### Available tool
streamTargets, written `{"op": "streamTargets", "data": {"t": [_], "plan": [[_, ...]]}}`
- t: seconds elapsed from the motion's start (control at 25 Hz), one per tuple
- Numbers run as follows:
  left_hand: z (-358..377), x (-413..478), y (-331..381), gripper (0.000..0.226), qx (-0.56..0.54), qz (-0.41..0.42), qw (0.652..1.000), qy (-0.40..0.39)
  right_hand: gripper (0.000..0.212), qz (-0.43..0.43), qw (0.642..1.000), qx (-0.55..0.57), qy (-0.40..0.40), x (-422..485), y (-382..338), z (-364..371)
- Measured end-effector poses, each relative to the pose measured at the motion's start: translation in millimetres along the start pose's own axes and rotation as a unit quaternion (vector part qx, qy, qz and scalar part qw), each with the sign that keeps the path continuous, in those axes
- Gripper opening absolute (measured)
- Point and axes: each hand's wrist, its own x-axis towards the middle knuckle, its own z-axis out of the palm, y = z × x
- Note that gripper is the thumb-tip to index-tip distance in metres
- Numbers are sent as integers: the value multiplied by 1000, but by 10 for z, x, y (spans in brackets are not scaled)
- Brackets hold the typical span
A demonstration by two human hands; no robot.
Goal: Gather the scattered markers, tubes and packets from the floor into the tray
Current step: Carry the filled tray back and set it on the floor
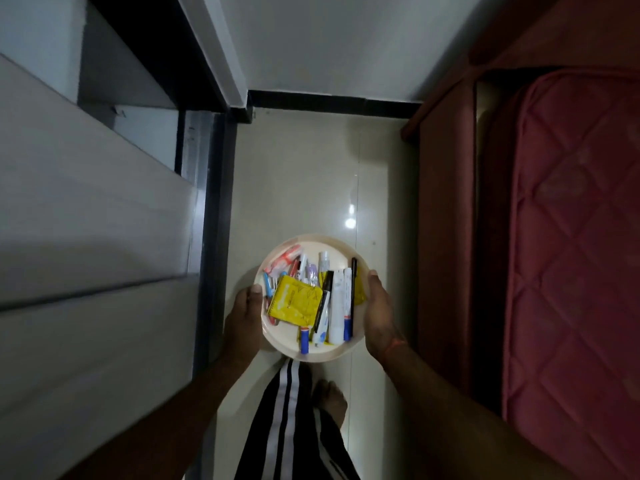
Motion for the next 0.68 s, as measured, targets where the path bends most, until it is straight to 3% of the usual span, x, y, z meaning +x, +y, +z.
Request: {"op": "streamTargets", "data": {"t": [0.36,0.68], "plan": [[-26,-1086,-642,37,-22,-2,1000,15,44,-2,1000,4,-11,-867,570,-500],[-202,-1625,-1412,27,0,2,1000,-2,60,-10,1000,-11,1,-1322,1500,-631]]}}
